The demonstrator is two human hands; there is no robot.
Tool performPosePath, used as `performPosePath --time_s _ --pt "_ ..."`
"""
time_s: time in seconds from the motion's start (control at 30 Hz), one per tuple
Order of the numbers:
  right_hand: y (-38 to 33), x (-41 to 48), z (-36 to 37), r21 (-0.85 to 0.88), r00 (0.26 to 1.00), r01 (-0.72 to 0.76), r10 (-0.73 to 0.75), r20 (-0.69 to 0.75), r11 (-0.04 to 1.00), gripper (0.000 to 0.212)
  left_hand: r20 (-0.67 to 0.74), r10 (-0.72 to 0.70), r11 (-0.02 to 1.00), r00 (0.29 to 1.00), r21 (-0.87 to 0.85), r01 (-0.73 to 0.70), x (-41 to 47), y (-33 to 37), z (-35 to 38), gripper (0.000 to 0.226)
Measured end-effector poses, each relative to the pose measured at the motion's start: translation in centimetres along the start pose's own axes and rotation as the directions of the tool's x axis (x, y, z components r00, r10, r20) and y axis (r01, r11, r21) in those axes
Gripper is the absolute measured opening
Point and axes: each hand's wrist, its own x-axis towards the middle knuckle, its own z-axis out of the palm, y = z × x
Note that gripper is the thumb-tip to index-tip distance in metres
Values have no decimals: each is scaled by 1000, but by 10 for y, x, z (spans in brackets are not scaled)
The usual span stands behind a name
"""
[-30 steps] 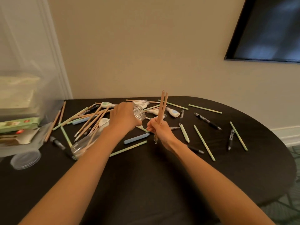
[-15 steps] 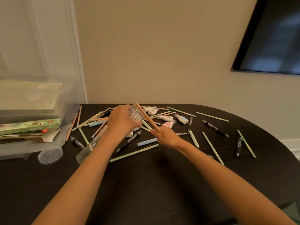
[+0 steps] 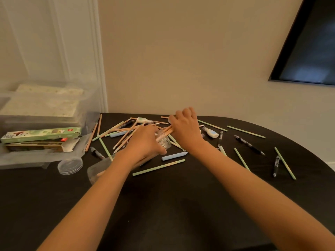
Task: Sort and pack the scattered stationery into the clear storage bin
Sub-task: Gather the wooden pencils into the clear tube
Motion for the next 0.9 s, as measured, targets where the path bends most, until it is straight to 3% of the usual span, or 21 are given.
performPosePath --time_s 0.03,0.07,0.13,0.2,0.27,0.37,0.43,0.57,0.67,0.73,0.9 --pt "-4 3 1 80 996 -86 88 -24 993 39 -8 -11 1000 1000 -18 10 0 -1 0 56" --pt "-7 5 1 196 984 -175 166 59 965 42 -20 -27 999 999 -26 27 1 -4 0 55" --pt "-11 9 -2 537 913 -370 189 362 758 39 -50 -66 998 997 -11 66 3 -11 -2 51" --pt "-14 10 -4 751 851 -451 -21 524 482 31 -86 -100 995 991 13 102 5 -18 -4 48" --pt "-20 9 -11 804 800 -444 -230 554 395 39 -111 -123 992 986 29 127 10 -25 -6 51" --pt "-25 16 -9 777 697 -392 -392 600 492 60 -130 -165 985 978 33 171 17 -35 -9 54" --pt "-30 27 -2 780 682 -415 -407 608 468 64 -151 -194 979 969 39 202 22 -44 -13 55" --pt "-42 54 28 752 752 -568 -160 639 334 42 -226 -272 957 935 39 288 38 -65 -25 56" --pt "-53 74 63 605 647 -741 70 759 290 27 -235 -341 937 910 -5 350 53 -82 -39 59" --pt "-68 84 83 542 611 -761 113 783 357 23 -235 -372 927 898 -32 375 62 -94 -46 56" --pt "-100 101 118 478 669 -689 225 708 545 39 -245 -408 908 879 -9 419 78 -111 -50 55"
